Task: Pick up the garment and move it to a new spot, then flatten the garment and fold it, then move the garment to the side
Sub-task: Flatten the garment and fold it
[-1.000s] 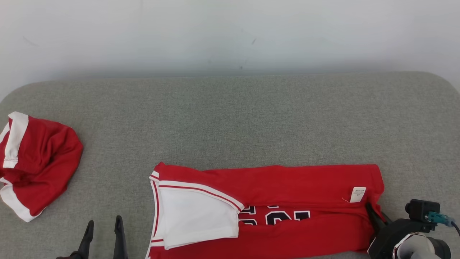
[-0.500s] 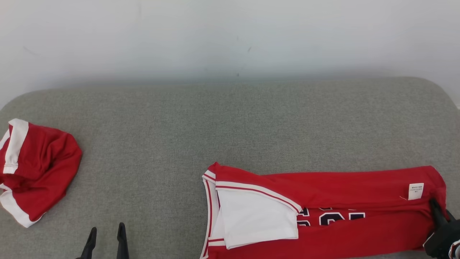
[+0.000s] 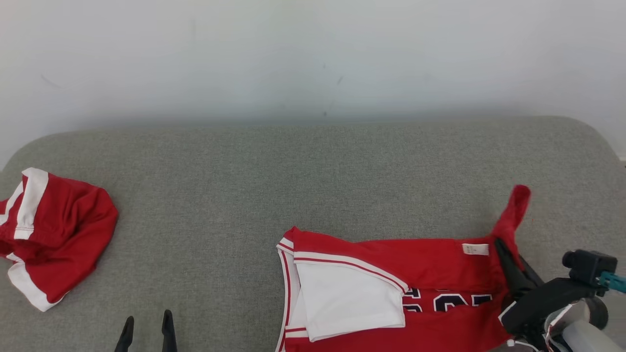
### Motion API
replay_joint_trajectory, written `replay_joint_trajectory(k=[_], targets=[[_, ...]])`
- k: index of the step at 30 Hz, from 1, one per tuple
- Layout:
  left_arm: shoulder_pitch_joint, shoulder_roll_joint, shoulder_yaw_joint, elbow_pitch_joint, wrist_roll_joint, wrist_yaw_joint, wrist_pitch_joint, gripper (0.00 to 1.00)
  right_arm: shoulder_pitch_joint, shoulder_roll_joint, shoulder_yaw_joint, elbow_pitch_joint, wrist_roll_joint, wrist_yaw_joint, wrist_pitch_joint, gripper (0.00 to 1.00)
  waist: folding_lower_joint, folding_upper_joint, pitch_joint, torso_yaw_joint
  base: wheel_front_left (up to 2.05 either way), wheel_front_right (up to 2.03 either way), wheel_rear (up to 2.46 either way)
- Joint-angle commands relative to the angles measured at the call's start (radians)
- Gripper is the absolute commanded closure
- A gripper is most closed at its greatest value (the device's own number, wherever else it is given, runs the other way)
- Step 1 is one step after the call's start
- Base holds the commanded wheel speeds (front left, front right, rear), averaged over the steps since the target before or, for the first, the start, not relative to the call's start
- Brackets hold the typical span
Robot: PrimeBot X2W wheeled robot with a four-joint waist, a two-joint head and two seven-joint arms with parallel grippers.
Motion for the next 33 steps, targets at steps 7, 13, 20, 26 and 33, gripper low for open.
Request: replay_joint_trajectory(k=[7, 13, 20, 26, 33], targets=[[-0.012, -0.001, -0.01, 0.019, -0.009, -0.004, -0.003, 0.0, -0.002, 0.096, 0.047, -0.151, -0.028, -0.002, 0.075, 1.0, 0.0, 0.0, -0.003, 0.028, 0.0, 0.0, 0.0], [-0.017, -0.001, -0.019, 0.018, -0.014, 0.0, -0.003, 0.0, -0.014, 0.167, 0.078, -0.201, -0.051, -0.002, 0.121, 1.0, 0.0, 0.0, 0.0, 0.045, 0.0, 0.0, 0.0], [-0.027, -0.001, -0.028, 0.017, -0.02, 0.004, -0.003, 0.0, -0.029, 0.263, 0.119, -0.192, -0.103, -0.002, 0.154, 1.0, 0.0, 0.0, 0.019, 0.073, 0.0, 0.0, 0.0], [-0.054, -0.001, -0.047, 0.023, -0.026, 0.005, -0.003, 0.0, -0.061, 0.339, 0.139, -0.126, -0.165, -0.002, 0.158, 1.0, 0.0, 0.0, 0.045, 0.104, 0.0, 0.0, 0.0], [-0.072, -0.001, -0.065, 0.029, -0.032, 0.009, -0.003, 0.0, -0.084, 0.394, 0.173, -0.007, -0.211, -0.002, 0.162, 1.0, 0.0, 0.0, 0.062, 0.126, 0.0, 0.0, 0.0]])
